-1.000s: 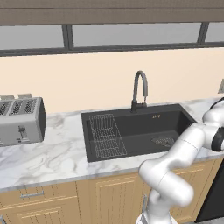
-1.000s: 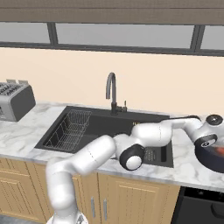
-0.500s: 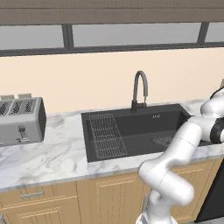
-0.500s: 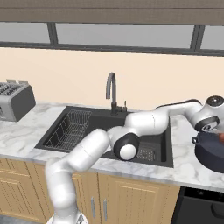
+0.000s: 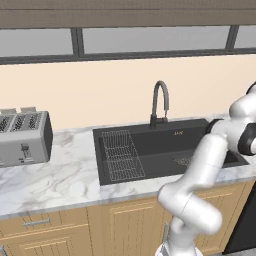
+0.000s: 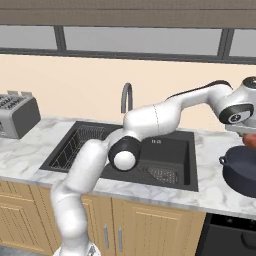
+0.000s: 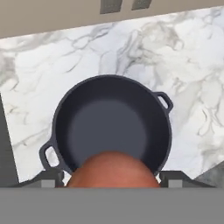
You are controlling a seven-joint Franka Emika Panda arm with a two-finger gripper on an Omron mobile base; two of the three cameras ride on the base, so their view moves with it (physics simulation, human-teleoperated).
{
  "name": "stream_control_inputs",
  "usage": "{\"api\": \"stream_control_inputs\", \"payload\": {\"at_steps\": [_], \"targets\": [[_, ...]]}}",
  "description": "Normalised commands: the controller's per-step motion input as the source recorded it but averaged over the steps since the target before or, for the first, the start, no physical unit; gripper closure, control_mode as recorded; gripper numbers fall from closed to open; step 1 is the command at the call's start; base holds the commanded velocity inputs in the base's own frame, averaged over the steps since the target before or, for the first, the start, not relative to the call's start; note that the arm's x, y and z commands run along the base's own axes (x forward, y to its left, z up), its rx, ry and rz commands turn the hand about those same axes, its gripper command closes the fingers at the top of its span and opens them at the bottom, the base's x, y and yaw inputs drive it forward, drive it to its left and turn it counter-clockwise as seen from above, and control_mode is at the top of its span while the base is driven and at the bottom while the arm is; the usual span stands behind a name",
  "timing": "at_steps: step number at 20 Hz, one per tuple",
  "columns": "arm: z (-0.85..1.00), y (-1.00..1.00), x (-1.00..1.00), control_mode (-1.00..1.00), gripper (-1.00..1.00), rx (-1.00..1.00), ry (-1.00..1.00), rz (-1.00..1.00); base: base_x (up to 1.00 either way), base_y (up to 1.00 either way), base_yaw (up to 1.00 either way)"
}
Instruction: Dump the onion from the pot into the sink. Then turn on the water and wash the onion. Then turn off the water and put the onion back in the pot.
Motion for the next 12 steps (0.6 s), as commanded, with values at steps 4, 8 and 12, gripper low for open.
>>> {"api": "stream_control_inputs", "payload": {"at_steps": [4, 8, 12], "targets": [[0.46, 1.0, -1.0, -1.0, 1.0, -0.08, -0.16, 0.0, 0.0, 0.0, 0.0], [0.19, 1.0, -0.94, -1.0, 1.0, -0.18, -0.13, 0.04, 0.0, 0.0, 0.0], [0.2, 1.0, -0.57, -1.0, 1.0, -0.25, 0.0, 0.24, 0.0, 0.0, 0.0]]}}
